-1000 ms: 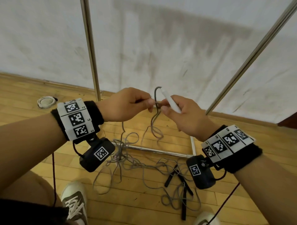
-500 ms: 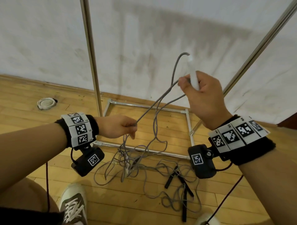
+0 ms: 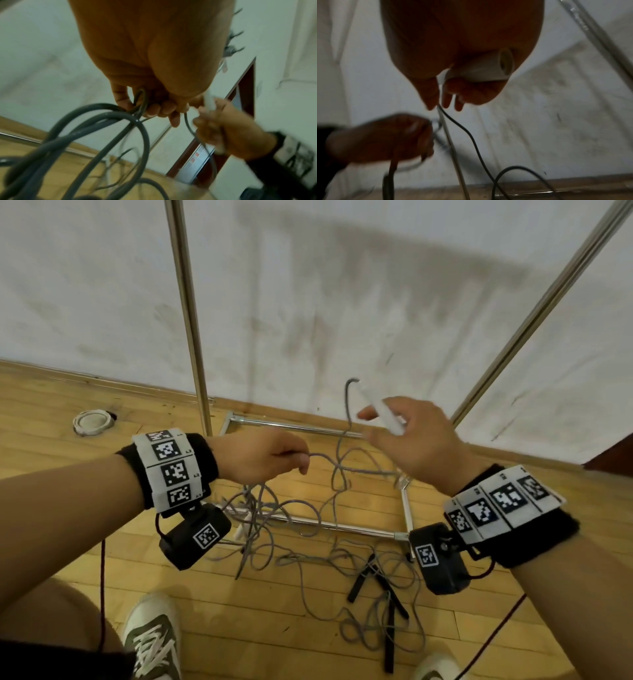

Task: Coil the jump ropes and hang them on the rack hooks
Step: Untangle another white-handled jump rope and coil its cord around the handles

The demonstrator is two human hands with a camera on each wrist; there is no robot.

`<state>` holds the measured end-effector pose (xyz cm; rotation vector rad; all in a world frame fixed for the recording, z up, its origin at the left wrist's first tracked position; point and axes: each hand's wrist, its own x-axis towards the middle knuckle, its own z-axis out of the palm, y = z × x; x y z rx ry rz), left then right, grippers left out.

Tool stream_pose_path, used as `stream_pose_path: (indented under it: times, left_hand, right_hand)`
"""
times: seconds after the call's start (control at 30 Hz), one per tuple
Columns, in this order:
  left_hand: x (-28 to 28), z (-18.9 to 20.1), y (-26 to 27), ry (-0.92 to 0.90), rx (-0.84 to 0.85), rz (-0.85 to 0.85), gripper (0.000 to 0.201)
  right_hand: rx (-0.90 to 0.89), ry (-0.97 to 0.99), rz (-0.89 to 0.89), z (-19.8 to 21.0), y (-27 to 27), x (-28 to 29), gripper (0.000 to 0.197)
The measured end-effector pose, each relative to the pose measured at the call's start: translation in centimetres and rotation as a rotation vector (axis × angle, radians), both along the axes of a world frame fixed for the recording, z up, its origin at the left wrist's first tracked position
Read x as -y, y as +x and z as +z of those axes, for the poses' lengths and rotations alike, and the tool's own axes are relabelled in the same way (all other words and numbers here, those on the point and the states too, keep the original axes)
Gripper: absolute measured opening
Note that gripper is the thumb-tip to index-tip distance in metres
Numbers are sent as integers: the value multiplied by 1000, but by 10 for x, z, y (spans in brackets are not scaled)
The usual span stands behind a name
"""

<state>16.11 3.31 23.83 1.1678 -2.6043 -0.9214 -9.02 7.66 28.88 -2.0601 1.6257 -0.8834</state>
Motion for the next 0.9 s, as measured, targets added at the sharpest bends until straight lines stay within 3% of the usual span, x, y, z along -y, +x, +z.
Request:
stream_pose_path:
  times: [0.17, 0.23, 0.33, 0.37, 0.47, 0.57, 0.67, 0.8, 0.9]
  left_hand:
    - [-10, 31, -4, 40, -194, -43, 24]
    - [-12, 34, -1, 42, -231, -33, 23]
    - [-13, 28, 5, 5, -274, 16, 8]
    - [-12, 24, 7, -29, -253, 35, 6]
    - [-11, 12, 12, -185, -113, 77, 27]
    - [-9, 6, 13, -278, -167, 156, 42]
    - [-7, 4, 12, -266, -216, 239, 42]
    - [-8, -4, 3, -199, -58, 143, 47]
    - [-10, -7, -8, -151, -71, 113, 30]
  right_hand:
    - [-10, 184, 262, -10, 31, -16, 13]
    - [29, 215, 260, -10, 35, -17, 9]
    - [99, 162, 182, -7, 35, -13, 18]
    - [112, 131, 160, -5, 35, -11, 20]
    - [110, 28, 129, 3, 37, -9, 17]
    - [159, -2, 105, 10, 38, -5, 17]
    - [197, -4, 93, 14, 37, -4, 20]
    - [248, -1, 101, 18, 36, -3, 21]
    - [303, -29, 130, 23, 37, -6, 18]
